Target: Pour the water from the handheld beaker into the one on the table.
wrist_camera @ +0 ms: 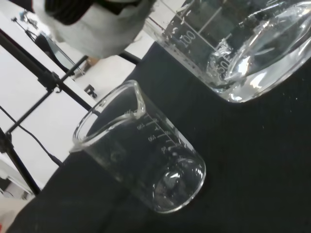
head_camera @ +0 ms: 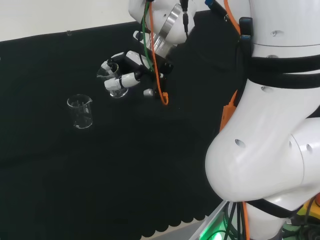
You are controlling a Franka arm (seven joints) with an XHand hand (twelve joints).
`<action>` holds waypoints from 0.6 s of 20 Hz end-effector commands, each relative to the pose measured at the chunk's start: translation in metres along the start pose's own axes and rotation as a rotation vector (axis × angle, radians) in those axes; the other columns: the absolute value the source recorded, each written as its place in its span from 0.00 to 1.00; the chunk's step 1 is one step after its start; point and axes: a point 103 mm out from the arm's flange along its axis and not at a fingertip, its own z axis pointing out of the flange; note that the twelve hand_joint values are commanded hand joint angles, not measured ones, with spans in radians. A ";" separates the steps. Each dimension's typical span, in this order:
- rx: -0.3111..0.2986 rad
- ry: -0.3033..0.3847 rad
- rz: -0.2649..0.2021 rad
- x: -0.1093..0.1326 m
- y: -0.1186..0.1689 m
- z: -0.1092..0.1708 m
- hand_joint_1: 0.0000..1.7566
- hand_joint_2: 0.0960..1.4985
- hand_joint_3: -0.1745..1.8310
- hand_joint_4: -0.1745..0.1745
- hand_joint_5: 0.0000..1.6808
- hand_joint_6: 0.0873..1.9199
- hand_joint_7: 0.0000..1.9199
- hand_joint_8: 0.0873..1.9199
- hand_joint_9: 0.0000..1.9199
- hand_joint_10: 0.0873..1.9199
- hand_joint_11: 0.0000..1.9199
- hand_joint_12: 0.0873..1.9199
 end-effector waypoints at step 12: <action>0.067 -0.183 0.026 0.029 0.007 0.007 0.73 0.67 0.00 0.57 0.76 0.24 0.82 0.00 0.74 0.04 0.57 0.44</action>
